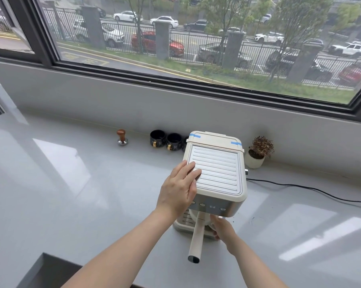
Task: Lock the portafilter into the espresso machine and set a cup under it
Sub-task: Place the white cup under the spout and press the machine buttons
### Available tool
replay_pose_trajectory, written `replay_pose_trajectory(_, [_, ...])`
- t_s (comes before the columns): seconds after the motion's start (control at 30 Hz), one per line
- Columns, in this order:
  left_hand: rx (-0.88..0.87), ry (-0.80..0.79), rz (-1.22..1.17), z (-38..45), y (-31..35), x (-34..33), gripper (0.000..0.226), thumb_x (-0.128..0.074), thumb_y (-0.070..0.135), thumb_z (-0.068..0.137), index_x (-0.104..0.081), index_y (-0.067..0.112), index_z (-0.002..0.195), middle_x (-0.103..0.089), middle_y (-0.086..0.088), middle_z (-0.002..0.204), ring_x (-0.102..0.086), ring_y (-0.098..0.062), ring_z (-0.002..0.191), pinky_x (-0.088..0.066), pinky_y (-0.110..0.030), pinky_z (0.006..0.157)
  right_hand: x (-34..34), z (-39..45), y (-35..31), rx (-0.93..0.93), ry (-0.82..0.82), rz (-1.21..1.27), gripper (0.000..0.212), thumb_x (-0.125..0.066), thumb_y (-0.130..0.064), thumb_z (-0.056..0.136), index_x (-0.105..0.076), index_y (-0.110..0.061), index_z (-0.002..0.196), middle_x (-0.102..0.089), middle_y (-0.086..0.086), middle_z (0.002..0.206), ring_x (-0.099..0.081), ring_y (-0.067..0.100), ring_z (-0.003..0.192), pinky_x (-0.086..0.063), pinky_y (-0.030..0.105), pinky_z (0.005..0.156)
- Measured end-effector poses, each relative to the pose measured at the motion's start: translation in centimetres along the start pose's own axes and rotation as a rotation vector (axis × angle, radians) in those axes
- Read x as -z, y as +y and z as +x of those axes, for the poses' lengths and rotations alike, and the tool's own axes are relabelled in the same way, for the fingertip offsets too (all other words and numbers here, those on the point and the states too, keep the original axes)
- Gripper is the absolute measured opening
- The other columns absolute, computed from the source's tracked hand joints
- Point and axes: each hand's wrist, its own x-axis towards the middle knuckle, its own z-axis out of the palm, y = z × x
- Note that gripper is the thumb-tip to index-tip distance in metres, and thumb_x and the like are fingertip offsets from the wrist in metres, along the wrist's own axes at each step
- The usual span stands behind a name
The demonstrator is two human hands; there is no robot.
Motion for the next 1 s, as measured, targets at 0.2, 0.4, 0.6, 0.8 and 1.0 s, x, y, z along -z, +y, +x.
replay_pose_trajectory(0.2, [0.013,-0.006,0.004,0.0,0.2,0.2,0.039,-0.034,0.024,0.094,-0.06,0.019,0.122,-0.057,-0.003,0.135,-0.04,-0.022,0.134,-0.046,-0.04,0.103,-0.8,-0.3,-1.1,0.025,-0.04,-0.013,0.042,-0.038,-0.055,0.088,-0.044,-0.017,0.072,-0.041,0.0,0.064,-0.038,0.016,0.056,-0.037,0.024,0.051])
replay_pose_trajectory(0.4, [0.017,-0.016,0.006,0.1,0.3,0.3,0.039,-0.033,0.025,0.094,-0.06,0.019,0.122,-0.057,-0.003,0.135,-0.039,-0.022,0.134,-0.046,-0.039,0.102,-1.0,-0.2,-0.9,0.036,-0.012,-0.023,0.043,-0.038,-0.055,0.088,-0.047,-0.016,0.074,-0.044,0.005,0.071,-0.041,0.018,0.06,-0.036,0.028,0.055])
replay_pose_trajectory(0.6, [0.009,-0.017,0.012,0.1,0.1,0.2,0.039,-0.033,0.025,0.094,-0.06,0.019,0.122,-0.057,-0.003,0.135,-0.04,-0.022,0.134,-0.046,-0.04,0.103,-0.5,-0.3,-0.4,0.049,-0.042,0.05,0.045,-0.041,-0.057,0.089,-0.051,-0.015,0.077,-0.048,0.001,0.068,-0.044,0.017,0.062,-0.04,0.025,0.057])
replay_pose_trajectory(0.8, [0.006,-0.011,0.014,0.1,0.0,0.2,0.04,-0.033,0.026,0.094,-0.06,0.019,0.122,-0.058,-0.003,0.134,-0.041,-0.022,0.133,-0.046,-0.038,0.102,1.7,-1.3,1.2,0.077,0.092,0.139,0.031,-0.046,-0.037,0.093,-0.06,-0.009,0.093,-0.065,0.006,0.086,-0.06,0.02,0.072,-0.047,0.034,0.069])
replay_pose_trajectory(1.0, [0.006,0.0,0.006,0.0,0.0,0.0,0.041,-0.032,0.026,0.094,-0.061,0.018,0.121,-0.058,-0.004,0.133,-0.042,-0.022,0.132,-0.046,-0.038,0.102,5.5,-4.5,-2.7,0.216,0.54,0.38,0.02,-0.04,-0.028,0.093,-0.055,-0.015,0.091,-0.064,0.006,0.097,-0.062,0.021,0.084,-0.049,0.042,0.076])
